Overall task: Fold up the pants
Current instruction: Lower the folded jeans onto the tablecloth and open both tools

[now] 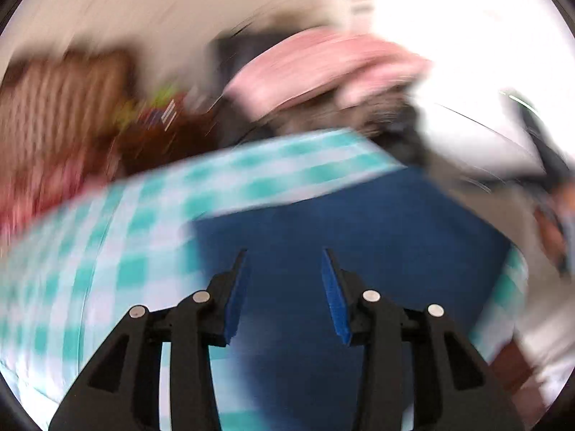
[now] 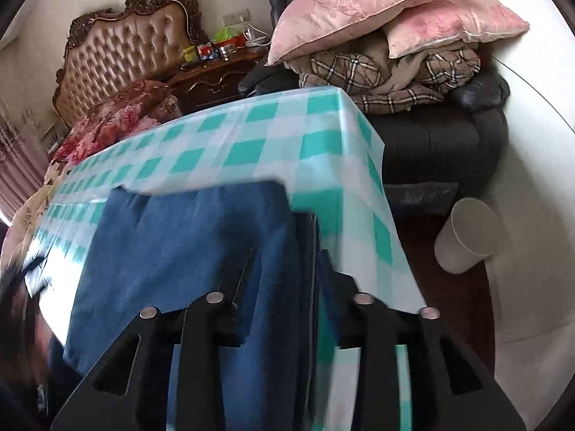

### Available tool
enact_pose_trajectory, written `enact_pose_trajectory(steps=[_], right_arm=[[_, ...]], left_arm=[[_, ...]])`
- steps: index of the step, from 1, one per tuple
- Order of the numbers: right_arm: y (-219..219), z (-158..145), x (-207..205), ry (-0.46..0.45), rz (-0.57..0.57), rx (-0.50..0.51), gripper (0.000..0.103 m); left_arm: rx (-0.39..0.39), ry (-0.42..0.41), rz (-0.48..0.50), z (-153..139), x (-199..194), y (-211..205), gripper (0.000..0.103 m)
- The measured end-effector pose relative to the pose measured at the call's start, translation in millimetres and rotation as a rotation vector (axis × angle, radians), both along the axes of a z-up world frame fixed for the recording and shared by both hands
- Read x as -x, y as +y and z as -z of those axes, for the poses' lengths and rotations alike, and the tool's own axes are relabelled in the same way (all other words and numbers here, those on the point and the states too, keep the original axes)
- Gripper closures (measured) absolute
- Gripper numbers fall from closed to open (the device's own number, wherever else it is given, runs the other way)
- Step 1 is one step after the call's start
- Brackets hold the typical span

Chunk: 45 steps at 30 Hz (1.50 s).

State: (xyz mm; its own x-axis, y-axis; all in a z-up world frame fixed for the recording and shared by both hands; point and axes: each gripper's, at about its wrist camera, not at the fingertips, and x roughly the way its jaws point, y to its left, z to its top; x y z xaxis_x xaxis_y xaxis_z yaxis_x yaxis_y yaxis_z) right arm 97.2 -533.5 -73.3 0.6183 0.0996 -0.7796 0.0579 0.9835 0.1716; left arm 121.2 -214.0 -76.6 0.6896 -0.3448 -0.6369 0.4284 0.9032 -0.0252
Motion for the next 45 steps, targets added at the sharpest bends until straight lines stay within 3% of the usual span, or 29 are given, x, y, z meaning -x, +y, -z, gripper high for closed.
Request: enact_pose_trajectory(steps=[1,2,3,5,7,8,9,11,14,16,19,21,23,24,26,28,29,30,32,33,34,37,41,45], right_arm=[[3,6,6,0.026,0.019,0.036,0.058],[7,11,10,0.039,0.024,0.054,0.058],[10,15,15,0.044,0.018,0.053,0.059],[11,27,18,0.075,0.031,0.025,0.06],[10,36,19,0.082,0.045,-0.009,0.067],[11,37,20,0.079,0.048,-0.019,0.072],[12,38,22,0.077,0.056,-0.019,0.072],[15,40,25,0.07,0.078,-0.016,0.072],[17,42,31,0.062,0.102,-0.029,0.072],[19,41,33,0.06,0.108,-0.022,0.072],[21,39,32,0.071,0.113,-0.006,0.072],[19,30,33,0.085,0.127,-0.013,0.072],[20,10,35,0.037,0.137,0.001,0.07],[24,-3,31,0.009,0.129,0.023,0.068],[39,-21,13,-0.025,0.103,0.081,0.068],[57,-31,-12,-0.058,0.069,0.138,0.068],[64,-32,-26,-0.057,0.07,0.176,0.068],[72,-32,-39,-0.046,0.062,0.211,0.068],[85,-20,-64,-0.014,0.018,0.276,0.071],[83,-7,-76,0.04,0.055,0.352,0.073],[78,2,-80,0.062,0.065,0.363,0.073],[63,12,-78,0.039,0.087,0.3,0.07],[66,6,-69,0.037,0.141,0.325,0.069],[89,-9,-11,-0.014,0.203,0.286,0.067]], left_arm=[[0.065,0.072,-0.034,4,-26,29,0.06],[0.097,0.168,-0.075,13,-55,52,0.057],[0.105,0.208,-0.088,18,-74,62,0.057],[0.227,0.31,-0.044,27,-109,76,0.057],[0.282,0.396,-0.1,46,-140,85,0.061],[0.341,0.429,-0.064,51,-154,84,0.07],[0.346,0.445,-0.056,57,-159,81,0.083],[0.298,0.44,-0.055,59,-170,69,0.089],[0.248,0.449,-0.04,69,-190,60,0.09],[0.22,0.421,-0.03,69,-179,50,0.088],[0.199,0.315,-0.046,55,-170,49,0.085],[0.198,0.212,-0.038,33,-148,48,0.062],[0.197,0.145,0.009,14,-121,43,0.051],[0.197,0.131,0.026,8,-109,40,0.05],[0.191,0.111,0.048,0,-86,27,0.051],[0.169,0.142,0.1,1,-74,6,0.056],[0.136,0.17,0.121,5,-69,-11,0.07],[0.107,0.189,0.123,10,-66,-23,0.079],[0.062,0.225,0.127,22,-57,-42,0.082],[0.053,0.233,0.128,26,-53,-45,0.082],[0.037,0.251,0.126,33,-51,-49,0.082],[0.005,0.342,0.102,59,-58,-51,0.083],[-0.026,0.308,0.1,51,-44,-50,0.084],[-0.018,0.279,0.132,37,-12,-41,0.077]])
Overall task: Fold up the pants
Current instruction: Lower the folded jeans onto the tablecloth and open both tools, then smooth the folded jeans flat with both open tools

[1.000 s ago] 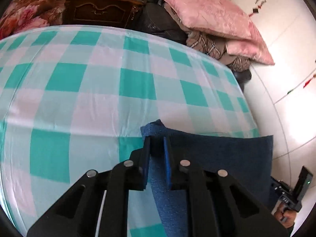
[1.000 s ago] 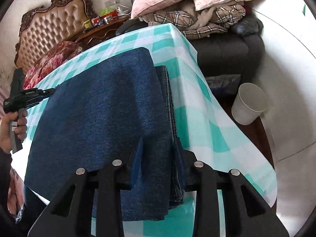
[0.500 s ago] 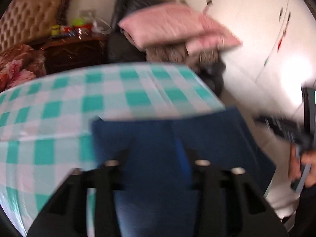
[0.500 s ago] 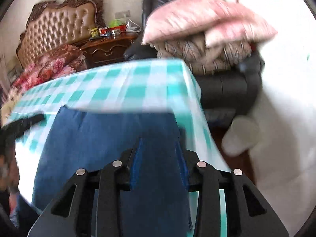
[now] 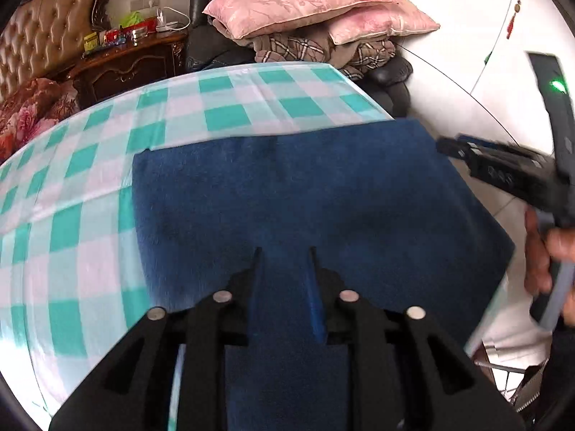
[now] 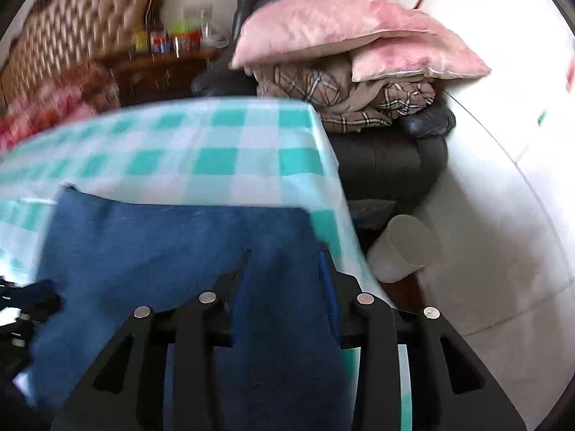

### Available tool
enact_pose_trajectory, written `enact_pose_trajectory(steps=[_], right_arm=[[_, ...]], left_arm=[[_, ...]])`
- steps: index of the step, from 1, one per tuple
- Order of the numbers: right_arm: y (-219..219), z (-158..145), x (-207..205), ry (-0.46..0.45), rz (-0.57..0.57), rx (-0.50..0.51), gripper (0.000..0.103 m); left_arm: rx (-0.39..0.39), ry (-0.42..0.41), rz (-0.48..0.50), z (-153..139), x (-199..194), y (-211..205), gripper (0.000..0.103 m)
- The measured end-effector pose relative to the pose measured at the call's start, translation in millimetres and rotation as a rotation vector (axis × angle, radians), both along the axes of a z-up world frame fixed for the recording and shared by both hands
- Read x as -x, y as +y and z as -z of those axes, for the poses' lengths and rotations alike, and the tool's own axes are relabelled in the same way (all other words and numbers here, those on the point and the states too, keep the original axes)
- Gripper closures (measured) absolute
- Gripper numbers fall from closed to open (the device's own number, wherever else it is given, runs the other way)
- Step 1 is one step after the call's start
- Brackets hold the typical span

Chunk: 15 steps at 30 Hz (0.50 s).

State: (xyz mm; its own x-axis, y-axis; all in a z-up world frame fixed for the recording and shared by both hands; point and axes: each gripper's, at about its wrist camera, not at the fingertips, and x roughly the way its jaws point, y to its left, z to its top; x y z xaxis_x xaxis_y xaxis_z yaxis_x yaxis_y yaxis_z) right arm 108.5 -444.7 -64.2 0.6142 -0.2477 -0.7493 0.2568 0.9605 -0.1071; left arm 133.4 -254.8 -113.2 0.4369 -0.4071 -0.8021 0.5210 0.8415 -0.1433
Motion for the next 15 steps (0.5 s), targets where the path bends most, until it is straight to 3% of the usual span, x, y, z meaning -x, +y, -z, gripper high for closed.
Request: enact_pose_trajectory(steps=[4,7,15], right_arm=[[10,26,34,0.069,0.08,0.035,0.067],[12,40,50,0.08,0.093,0.041,0.066],[20,39,62,0.083,0.113,0.068,0.064]], left_arm=[[-0.011,0.055,-0.025,13,22,13,0.077],[-0.021,0.043,-0.03,12,34,19,0.077],[-0.027,0.036,-0.039,4,51,28,0.063]])
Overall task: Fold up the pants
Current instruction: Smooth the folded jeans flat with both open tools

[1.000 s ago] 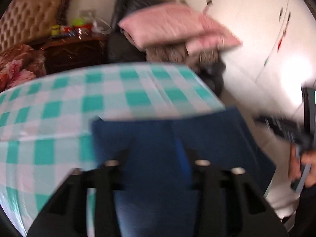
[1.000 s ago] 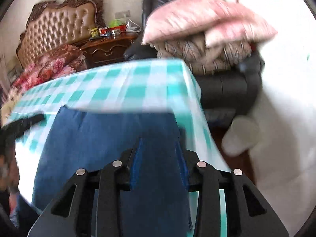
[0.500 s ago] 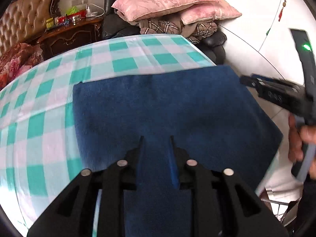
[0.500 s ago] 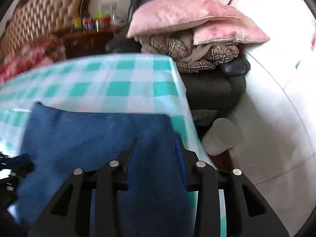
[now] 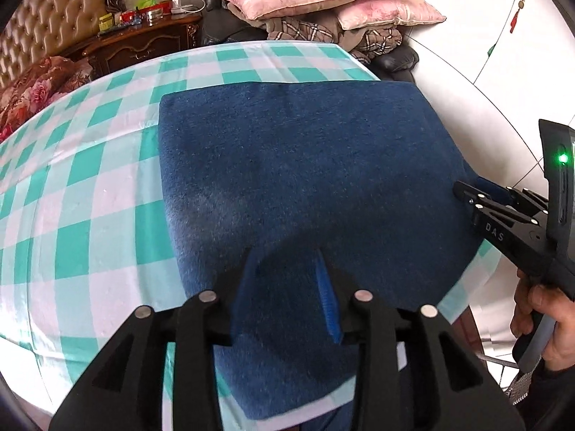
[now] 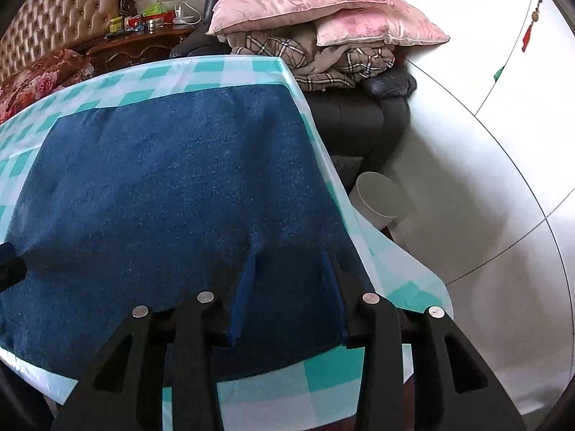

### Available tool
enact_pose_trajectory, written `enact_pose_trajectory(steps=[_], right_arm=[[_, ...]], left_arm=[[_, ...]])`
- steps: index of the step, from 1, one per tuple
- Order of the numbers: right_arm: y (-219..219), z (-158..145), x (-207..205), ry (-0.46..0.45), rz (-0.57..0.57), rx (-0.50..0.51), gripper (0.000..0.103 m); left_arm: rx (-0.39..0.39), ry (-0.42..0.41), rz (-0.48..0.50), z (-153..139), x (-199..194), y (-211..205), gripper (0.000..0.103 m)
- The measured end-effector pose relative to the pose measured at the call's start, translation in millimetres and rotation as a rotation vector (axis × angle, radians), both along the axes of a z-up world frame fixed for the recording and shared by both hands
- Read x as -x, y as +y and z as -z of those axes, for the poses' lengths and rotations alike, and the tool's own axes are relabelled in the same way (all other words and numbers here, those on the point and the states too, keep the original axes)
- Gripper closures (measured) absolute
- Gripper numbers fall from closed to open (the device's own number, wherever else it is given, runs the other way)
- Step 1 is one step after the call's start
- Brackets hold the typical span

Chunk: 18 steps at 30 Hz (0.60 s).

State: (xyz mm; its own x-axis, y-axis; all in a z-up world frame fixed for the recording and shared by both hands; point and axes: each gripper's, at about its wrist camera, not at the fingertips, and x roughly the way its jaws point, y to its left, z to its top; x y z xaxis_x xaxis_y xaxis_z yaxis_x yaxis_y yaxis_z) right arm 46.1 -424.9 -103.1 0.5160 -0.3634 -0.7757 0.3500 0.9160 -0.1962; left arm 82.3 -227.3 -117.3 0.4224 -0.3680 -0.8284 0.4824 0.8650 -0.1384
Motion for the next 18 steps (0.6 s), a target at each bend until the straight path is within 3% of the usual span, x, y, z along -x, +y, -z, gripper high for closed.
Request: enact_pose_trajectory(steps=[4,6,9,16,18], right_arm=[[5,-5,8,-0.002,0.008,-0.005,0.062],[8,-8,14,-0.011,0.011,-0.013,0.056],[15,-13,21,-0.022,0.013,-0.008,0.049],[18,-22,35,-0.038,0.036,0.001,0.047],[19,-25,39,-0.046,0.044,0.004,0.047]], left_arm=[[-0.002,-0.001,0.003,-5,8,2,0.059],[0.002,-0.012,0.009,-10,12,3,0.052],[0.009,-0.026,0.008,-16,15,4,0.051],[0.022,-0.044,0.01,-25,20,6,0.047],[0.02,-0.048,0.006,-27,22,7,0.042]])
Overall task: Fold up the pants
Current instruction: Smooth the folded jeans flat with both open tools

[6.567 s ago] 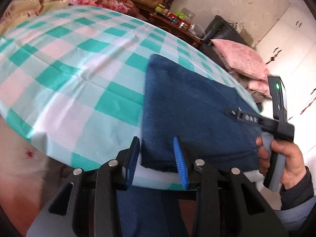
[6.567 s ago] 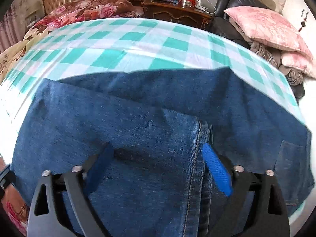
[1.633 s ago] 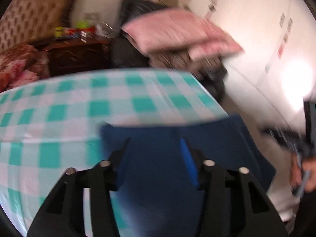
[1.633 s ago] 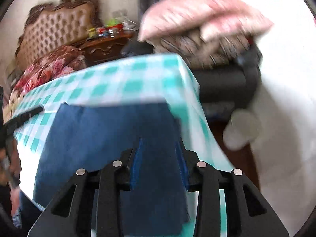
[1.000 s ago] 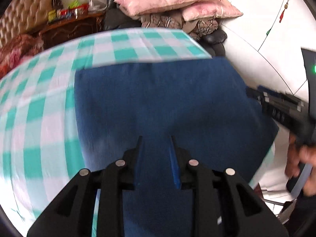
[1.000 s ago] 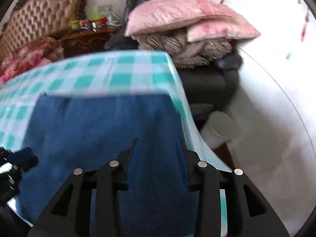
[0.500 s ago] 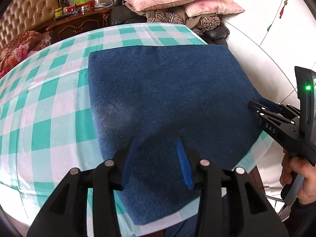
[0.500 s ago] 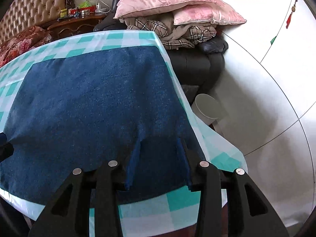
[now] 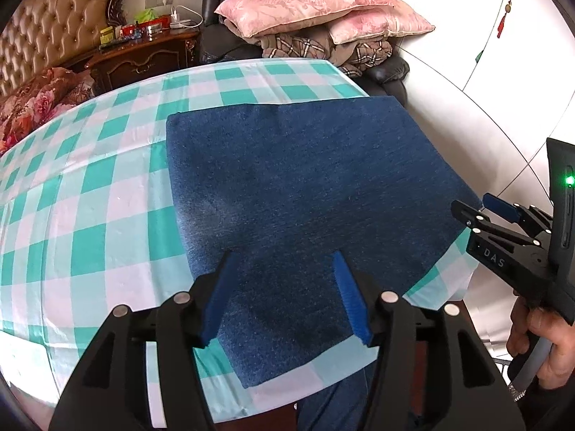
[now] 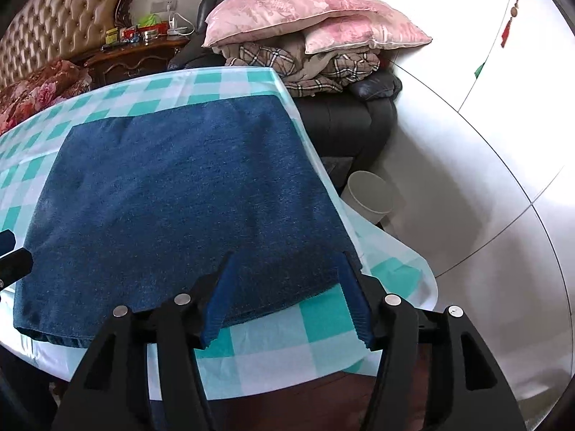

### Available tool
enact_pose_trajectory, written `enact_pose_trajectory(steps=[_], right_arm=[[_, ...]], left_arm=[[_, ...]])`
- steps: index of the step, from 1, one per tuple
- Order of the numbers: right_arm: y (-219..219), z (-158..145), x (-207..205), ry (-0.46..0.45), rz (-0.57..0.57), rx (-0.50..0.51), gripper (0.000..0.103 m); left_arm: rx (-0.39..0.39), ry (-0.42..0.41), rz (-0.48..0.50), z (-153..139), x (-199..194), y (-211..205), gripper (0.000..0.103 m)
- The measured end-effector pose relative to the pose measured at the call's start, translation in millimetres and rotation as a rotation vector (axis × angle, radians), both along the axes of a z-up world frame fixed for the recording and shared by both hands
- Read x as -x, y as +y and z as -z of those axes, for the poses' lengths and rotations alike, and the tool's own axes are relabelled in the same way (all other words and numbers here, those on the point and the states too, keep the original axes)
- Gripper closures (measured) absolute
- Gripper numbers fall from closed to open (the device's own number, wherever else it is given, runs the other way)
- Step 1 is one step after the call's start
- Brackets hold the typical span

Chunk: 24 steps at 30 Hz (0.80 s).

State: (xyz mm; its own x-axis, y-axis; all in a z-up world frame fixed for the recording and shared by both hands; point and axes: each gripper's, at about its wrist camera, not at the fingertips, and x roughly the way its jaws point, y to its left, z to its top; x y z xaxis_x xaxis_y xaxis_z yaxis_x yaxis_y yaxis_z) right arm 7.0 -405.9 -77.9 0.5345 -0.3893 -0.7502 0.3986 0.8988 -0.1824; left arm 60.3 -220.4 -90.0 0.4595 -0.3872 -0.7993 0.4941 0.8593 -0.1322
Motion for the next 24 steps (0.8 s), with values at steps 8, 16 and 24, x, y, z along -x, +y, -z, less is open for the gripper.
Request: enact_pose_trajectory(steps=[8,16,24], right_arm=[[6,-10,5,-0.018,-0.004,-0.001,0.043],[3,-4,0,-0.007,-0.002,-0.016,0.039],[-63,3,2,-0.113,0.125,-0.24,0.037]], left_arm=[[-0.007,-0.023,0.002,-8,9,0,0.024],[-0.003,-0.038,-0.018,-14,8,3,0.002],[0.163,-0.061,0.127,-45,-26,-37,0.004]])
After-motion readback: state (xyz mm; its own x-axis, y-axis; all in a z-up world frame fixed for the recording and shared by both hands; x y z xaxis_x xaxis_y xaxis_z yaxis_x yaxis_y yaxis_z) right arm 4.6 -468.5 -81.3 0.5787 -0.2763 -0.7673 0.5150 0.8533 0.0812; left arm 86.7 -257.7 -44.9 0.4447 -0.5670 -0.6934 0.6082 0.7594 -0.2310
